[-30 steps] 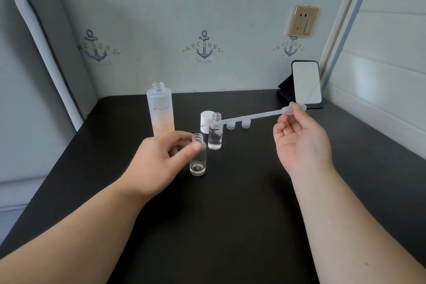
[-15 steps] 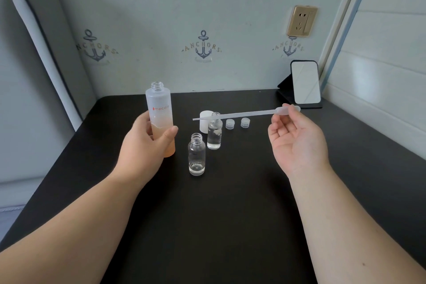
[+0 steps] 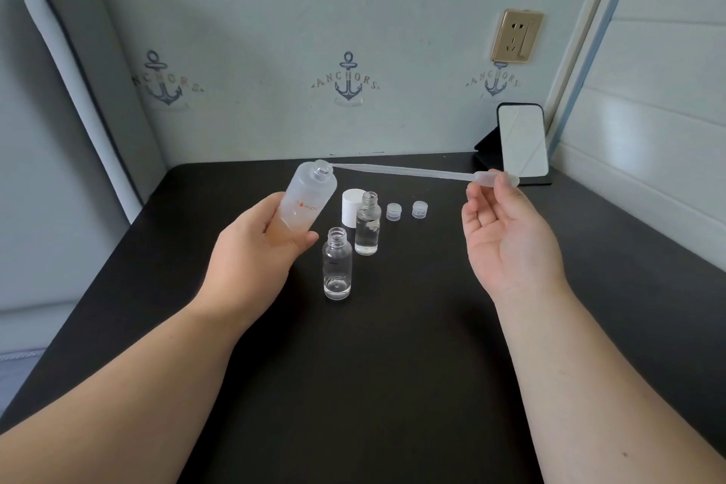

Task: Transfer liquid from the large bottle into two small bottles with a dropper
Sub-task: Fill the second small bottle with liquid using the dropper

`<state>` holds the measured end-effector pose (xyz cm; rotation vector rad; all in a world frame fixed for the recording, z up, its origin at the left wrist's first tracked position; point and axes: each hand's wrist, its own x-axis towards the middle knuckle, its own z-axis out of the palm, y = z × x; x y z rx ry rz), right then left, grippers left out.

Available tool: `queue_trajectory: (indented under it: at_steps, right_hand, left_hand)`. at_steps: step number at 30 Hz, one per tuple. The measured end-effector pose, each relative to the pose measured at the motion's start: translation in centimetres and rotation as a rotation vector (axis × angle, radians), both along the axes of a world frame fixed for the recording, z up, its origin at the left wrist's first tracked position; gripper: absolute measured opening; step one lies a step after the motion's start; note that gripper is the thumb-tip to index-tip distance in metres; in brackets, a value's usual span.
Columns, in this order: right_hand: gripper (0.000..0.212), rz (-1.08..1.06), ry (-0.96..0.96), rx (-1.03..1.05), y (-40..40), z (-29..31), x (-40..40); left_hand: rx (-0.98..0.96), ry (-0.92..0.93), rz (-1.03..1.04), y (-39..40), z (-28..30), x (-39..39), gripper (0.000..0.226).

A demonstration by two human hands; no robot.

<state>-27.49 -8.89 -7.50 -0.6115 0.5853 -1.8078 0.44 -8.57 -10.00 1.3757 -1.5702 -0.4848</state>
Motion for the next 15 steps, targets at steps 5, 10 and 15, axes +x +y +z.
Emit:
queue_trajectory:
  at_steps: [5,10,15]
  right_hand:
    - [0.013,-0.025,0.064,-0.003,0.1,0.09,-0.05]
    - [0.019,-0.063,0.109,0.001,0.14,0.07,-0.41]
    - [0.013,-0.055,0.158,-0.021,0.14,0.08,-0.31]
  left_hand:
    - [-0.031,-0.042,0.025,-0.12,0.07,0.14,0.024]
    - [-0.089,-0.142,0.094,-0.33,-0.04,0.33,0.032]
    - [-0.141,-0.215,0.097,-0.47,-0.4,0.53,0.041]
